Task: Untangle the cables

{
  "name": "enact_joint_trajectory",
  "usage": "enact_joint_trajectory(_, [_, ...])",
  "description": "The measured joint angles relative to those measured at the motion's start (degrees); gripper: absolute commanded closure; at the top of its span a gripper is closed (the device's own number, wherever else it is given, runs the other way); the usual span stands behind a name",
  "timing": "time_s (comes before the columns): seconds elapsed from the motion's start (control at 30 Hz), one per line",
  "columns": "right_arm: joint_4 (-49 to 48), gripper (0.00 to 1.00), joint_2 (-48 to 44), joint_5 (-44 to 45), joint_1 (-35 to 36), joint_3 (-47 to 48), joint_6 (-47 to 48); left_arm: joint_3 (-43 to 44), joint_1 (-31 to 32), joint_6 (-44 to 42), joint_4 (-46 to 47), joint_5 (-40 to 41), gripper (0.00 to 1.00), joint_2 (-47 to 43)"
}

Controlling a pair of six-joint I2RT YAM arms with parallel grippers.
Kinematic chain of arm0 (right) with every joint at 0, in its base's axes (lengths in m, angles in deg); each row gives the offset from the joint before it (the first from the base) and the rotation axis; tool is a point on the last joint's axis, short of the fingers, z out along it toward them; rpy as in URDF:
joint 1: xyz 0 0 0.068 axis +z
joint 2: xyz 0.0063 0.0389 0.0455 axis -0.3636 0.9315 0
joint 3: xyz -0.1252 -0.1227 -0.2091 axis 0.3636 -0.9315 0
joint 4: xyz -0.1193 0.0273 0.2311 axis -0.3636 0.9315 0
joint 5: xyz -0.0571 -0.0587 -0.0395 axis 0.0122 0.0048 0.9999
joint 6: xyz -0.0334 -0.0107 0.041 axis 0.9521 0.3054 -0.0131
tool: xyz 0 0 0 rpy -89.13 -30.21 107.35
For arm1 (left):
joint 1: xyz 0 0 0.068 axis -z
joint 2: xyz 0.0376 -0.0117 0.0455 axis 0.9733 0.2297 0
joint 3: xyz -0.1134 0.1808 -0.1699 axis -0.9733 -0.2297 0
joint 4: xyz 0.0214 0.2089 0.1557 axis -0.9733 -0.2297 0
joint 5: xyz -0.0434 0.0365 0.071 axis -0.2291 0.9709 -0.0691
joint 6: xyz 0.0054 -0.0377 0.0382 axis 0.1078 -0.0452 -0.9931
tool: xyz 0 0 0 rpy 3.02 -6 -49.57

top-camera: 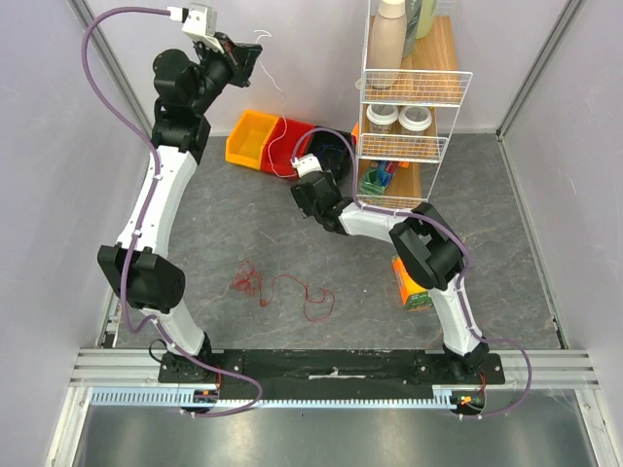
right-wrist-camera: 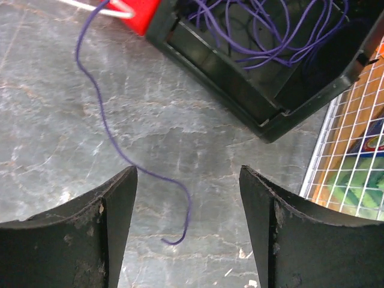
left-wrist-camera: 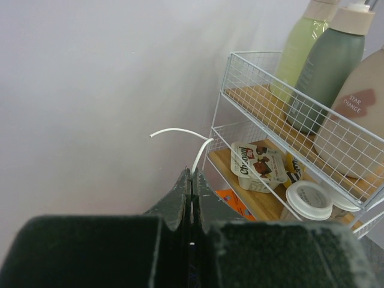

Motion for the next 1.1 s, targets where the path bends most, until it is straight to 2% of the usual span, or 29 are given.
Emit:
enact_joint_trajectory(0.1, [-0.2, 0.32, 1.3, -0.4, -0.9, 1.2, 0.3, -0.8, 0.0, 0.0, 0.1, 0.0, 0.98, -0.1])
enact_joint_trajectory(0.3, [-1.6, 0.35, 5.8, -4.2, -1.2, 4.0, 2.6, -1.8, 0.0, 0.0, 0.0, 0.0, 0.98, -0.1])
enact_joint_trajectory(0.5, [-2.0, 0.37, 6.3, -8.4, -1.4, 4.7, 4.0, -1.9, 0.0, 0.0, 0.0, 0.0, 0.98, -0.1])
enact_joint_trajectory(0.63, [-2.7, 0.35, 6.2, -12.0, -1.5, 4.2, 4.4, -1.9, 0.0, 0.0, 0.0, 0.0, 0.98, -0.1])
enact_joint_trajectory(0.9, [-4.8, 0.3, 4.2, -24.5, -3.0, 0.0, 2.9, -2.1, 0.0, 0.0, 0.0, 0.0, 0.98, -0.3])
enact_joint_trajectory(1.1, [-6.9, 0.3, 3.3, -34.2, -5.2, -2.1, 0.7, -2.6, -0.3, 0.0, 0.0, -0.1, 0.98, -0.6])
